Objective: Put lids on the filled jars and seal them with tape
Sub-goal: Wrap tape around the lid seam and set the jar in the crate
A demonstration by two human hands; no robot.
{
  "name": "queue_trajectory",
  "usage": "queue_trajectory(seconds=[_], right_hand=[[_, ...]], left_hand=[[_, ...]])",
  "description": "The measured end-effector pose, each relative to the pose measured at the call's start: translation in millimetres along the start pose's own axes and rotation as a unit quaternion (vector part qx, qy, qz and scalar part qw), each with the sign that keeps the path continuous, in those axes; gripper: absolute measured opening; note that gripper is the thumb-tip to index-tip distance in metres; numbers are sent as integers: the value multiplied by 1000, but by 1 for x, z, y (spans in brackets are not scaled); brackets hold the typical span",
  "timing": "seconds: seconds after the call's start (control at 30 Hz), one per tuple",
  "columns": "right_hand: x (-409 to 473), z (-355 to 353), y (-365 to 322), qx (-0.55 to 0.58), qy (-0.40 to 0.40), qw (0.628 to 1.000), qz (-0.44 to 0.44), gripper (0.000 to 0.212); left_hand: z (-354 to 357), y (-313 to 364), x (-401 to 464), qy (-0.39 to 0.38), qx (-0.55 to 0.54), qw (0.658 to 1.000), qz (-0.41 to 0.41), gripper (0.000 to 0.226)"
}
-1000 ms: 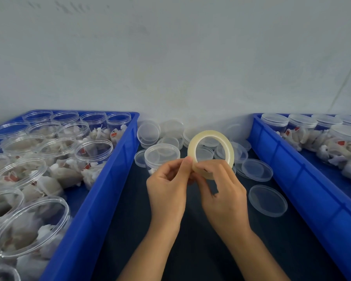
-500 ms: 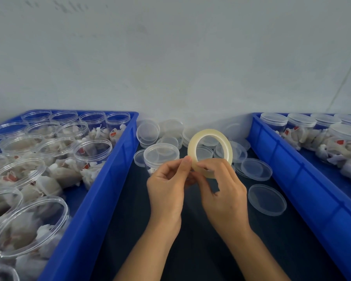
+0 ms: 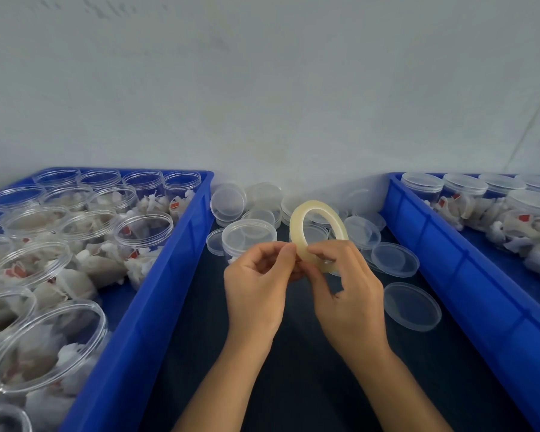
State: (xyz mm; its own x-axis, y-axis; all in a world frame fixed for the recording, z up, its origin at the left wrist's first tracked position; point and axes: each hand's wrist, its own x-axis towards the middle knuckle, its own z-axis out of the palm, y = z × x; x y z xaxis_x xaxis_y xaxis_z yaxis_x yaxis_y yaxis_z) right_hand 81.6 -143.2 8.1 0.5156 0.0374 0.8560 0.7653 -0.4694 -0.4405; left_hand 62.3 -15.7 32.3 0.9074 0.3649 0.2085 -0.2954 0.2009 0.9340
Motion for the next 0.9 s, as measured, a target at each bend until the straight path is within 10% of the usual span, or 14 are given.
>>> queue_trajectory(seconds=[0.9], right_hand=[[0, -2, -2, -31, -7, 1000, 1, 23]], left_hand=[[-3, -10, -1, -3, 87, 993, 77, 10]])
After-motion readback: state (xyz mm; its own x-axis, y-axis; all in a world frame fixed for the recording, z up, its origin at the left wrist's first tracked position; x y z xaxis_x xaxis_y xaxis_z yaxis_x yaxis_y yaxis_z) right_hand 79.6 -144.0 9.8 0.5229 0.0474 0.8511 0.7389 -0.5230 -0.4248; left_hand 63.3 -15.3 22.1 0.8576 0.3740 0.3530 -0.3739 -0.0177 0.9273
